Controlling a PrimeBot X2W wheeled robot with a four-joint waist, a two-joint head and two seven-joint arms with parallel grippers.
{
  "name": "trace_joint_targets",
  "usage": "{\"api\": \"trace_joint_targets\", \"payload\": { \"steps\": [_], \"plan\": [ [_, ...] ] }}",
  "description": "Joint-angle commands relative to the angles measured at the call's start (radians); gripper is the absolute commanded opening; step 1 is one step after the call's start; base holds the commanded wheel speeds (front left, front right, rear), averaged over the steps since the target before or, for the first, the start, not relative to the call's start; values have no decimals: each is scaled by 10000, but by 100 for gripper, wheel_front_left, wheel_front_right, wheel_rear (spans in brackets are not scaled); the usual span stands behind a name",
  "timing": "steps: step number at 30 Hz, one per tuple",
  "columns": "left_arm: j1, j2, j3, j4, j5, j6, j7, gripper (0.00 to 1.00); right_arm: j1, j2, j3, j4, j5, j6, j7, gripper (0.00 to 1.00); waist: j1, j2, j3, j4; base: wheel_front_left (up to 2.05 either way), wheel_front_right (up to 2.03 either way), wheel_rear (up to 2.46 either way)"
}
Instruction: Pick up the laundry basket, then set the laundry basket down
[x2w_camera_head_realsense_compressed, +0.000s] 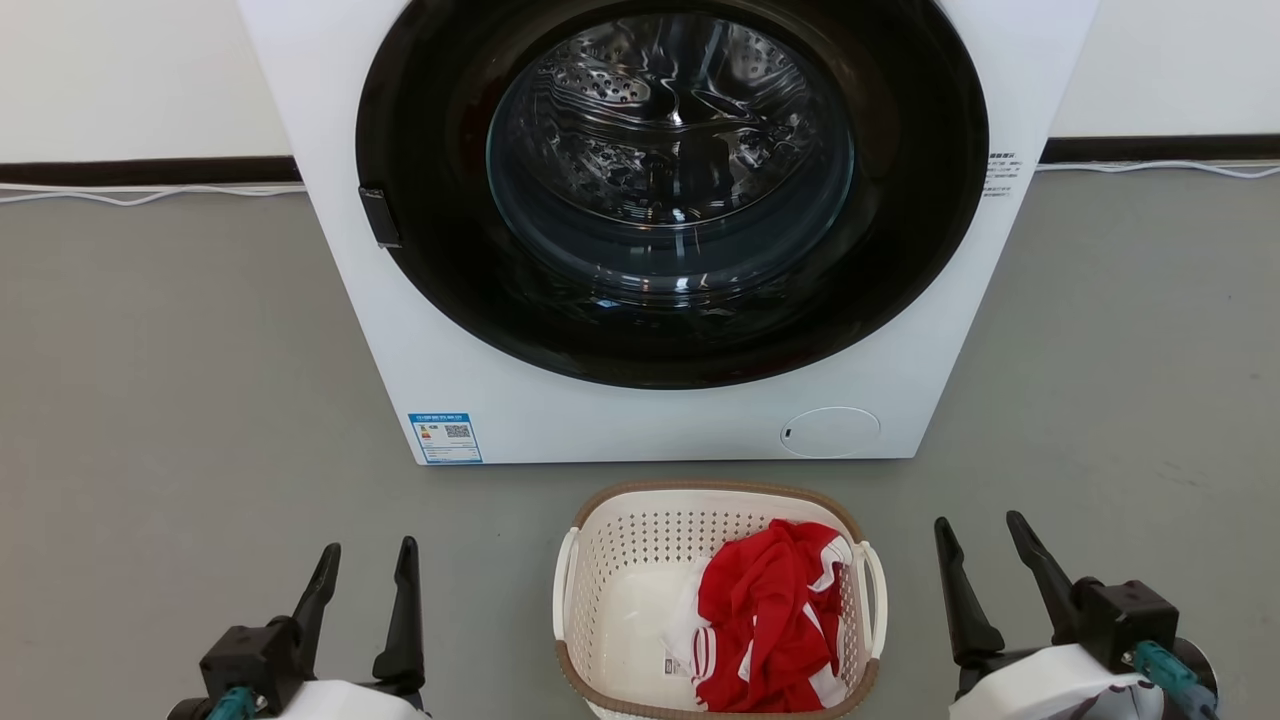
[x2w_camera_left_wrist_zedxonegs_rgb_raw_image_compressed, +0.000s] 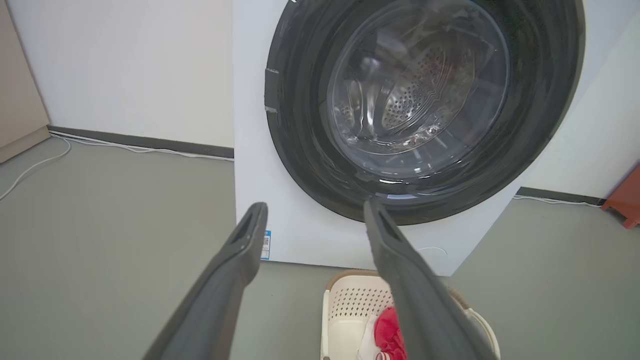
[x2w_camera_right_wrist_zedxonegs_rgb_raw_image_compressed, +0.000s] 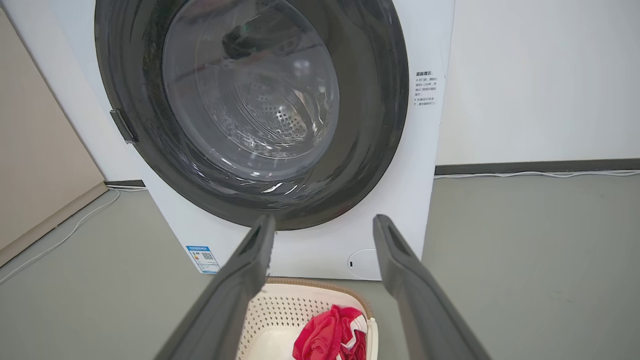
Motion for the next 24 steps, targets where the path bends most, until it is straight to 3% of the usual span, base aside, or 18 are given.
{"api": "trace_joint_targets", "payload": {
  "steps": [1, 13, 24],
  "plan": [
    [-95, 93, 203, -347, 299, 152, -177, 100, -401, -54, 262, -225, -361, 63, -207, 100, -1, 0, -1, 2, 0, 0, 0],
    [-34, 111, 228, -379, 1585, 220, -528, 100, -450, -42, 302, -31, -1895, 71, -557, 100, -1, 0, 52, -16, 0, 0, 0],
    [-24, 111, 205, -283, 1507, 246, -544, 100, -457, -28, 250, 13, -1959, 71, -573, 100, -1, 0, 66, -57, 0, 0, 0]
  ]
}}
